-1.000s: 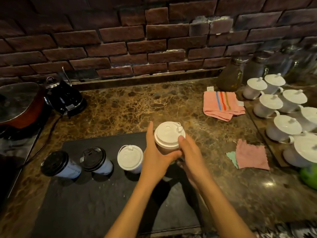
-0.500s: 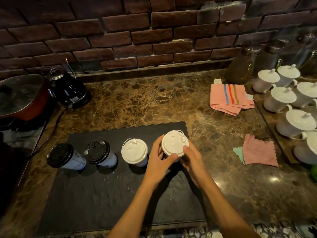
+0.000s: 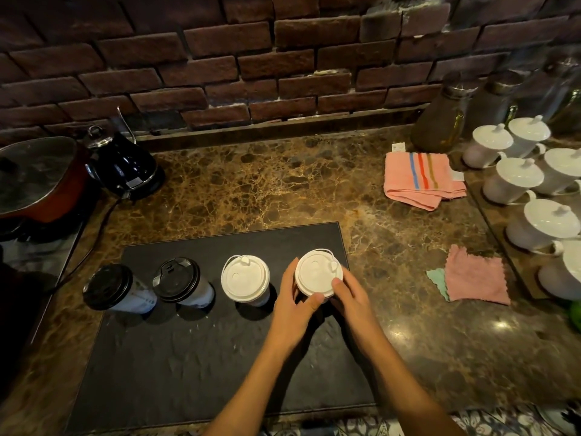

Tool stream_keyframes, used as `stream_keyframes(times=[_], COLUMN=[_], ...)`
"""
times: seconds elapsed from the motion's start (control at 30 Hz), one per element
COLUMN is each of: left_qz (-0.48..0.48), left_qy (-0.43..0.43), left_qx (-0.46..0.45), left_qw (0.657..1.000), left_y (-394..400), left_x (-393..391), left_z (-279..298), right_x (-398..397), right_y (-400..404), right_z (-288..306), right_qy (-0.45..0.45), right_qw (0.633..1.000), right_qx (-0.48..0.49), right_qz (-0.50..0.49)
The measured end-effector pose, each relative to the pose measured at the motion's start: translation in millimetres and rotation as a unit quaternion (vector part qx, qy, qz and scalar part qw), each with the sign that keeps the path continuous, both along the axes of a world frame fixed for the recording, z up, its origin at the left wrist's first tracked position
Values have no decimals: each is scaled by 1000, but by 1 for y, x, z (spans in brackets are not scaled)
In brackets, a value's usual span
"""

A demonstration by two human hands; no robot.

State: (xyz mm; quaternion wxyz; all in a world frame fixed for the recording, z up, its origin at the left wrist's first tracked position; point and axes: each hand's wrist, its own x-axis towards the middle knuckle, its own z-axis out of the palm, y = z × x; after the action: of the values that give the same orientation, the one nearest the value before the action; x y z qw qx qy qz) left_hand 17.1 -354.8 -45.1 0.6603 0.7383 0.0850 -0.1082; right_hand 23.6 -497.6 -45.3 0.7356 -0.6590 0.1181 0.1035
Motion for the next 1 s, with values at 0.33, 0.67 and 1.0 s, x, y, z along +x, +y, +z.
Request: stream_keyframes(times=[0.33,0.67,1.0], left_qz=[6,-114,-83], left_qy=[45,-6,-35], left_qx=[56,490,632], left_qw=[997,864,770], left_y=[7,37,160], left_x=[-7,-72,-103], left_z=[7,0,-12], right_x=[-10,-67,-96], right_y=[-7,-14,72], right_z=[5,-16,-23], right_qy=[-26,-92,-153], right_qw=[993,884,778], right_qx=[-111,-459,-586], right_qz=[1,7,166])
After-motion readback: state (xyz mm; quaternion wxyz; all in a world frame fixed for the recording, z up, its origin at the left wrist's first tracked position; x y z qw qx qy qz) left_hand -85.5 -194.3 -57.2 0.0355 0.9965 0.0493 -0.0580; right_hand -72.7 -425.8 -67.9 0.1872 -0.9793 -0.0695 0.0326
